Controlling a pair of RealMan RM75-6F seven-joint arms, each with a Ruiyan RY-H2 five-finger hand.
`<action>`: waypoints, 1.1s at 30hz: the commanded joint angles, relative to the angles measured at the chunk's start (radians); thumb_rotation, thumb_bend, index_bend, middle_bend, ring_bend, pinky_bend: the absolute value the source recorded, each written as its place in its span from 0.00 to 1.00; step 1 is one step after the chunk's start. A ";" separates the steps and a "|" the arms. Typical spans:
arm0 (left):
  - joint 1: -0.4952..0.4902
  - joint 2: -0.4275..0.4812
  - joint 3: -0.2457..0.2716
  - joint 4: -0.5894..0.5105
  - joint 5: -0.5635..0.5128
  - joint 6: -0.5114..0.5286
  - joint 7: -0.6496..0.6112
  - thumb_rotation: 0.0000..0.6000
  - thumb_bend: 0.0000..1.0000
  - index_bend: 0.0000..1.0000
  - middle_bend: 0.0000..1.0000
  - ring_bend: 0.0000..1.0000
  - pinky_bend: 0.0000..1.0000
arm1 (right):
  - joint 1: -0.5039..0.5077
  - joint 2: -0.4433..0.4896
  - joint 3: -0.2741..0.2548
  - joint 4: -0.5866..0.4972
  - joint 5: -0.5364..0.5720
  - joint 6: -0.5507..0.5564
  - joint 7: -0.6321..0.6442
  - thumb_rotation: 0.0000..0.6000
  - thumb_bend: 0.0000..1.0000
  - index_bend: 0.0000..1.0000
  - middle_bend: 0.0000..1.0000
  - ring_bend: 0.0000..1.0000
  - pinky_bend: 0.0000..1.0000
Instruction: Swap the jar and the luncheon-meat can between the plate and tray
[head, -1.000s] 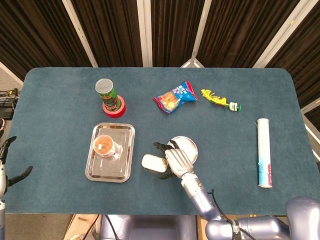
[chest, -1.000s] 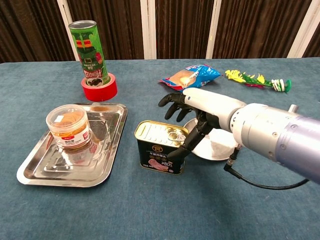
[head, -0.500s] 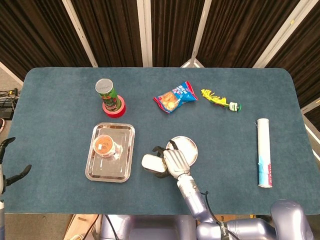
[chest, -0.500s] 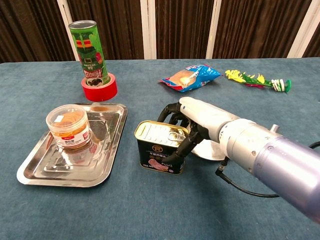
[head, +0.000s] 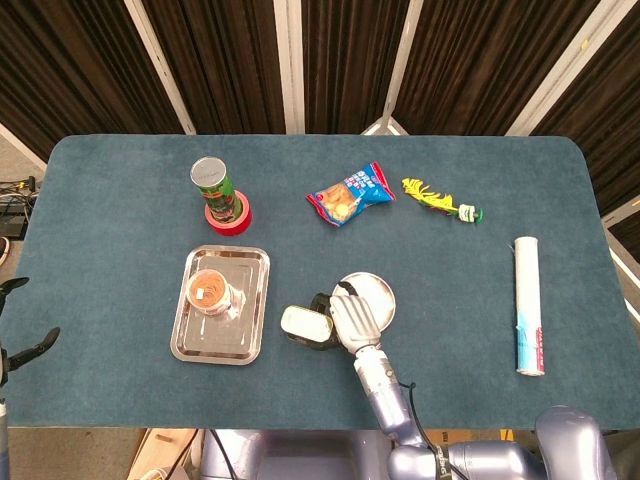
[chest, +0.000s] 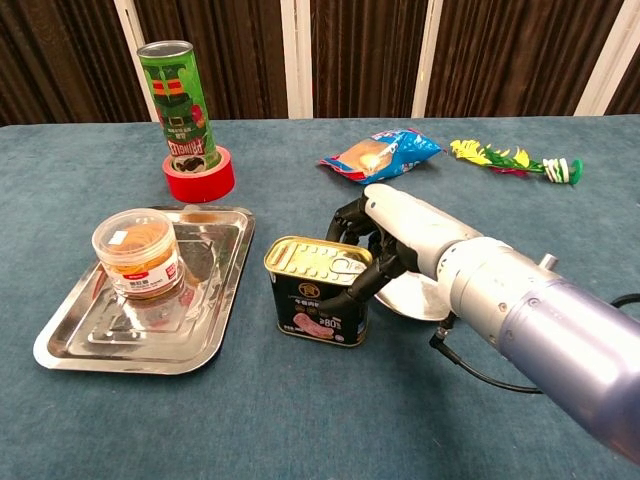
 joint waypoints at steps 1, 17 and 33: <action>0.001 -0.001 -0.003 0.000 -0.001 0.000 -0.002 1.00 0.16 0.28 0.00 0.00 0.08 | -0.009 -0.004 0.004 0.005 -0.019 0.004 0.015 1.00 0.22 0.65 0.69 0.72 0.19; 0.007 -0.001 -0.015 -0.004 -0.009 -0.011 -0.002 1.00 0.17 0.29 0.00 0.00 0.08 | -0.055 0.080 0.058 -0.021 -0.068 -0.007 0.109 1.00 0.26 0.72 0.71 0.74 0.20; 0.011 -0.011 -0.019 -0.004 0.001 -0.004 0.019 1.00 0.17 0.30 0.00 0.00 0.08 | -0.106 0.202 0.053 0.029 -0.088 -0.088 0.245 1.00 0.26 0.72 0.71 0.74 0.20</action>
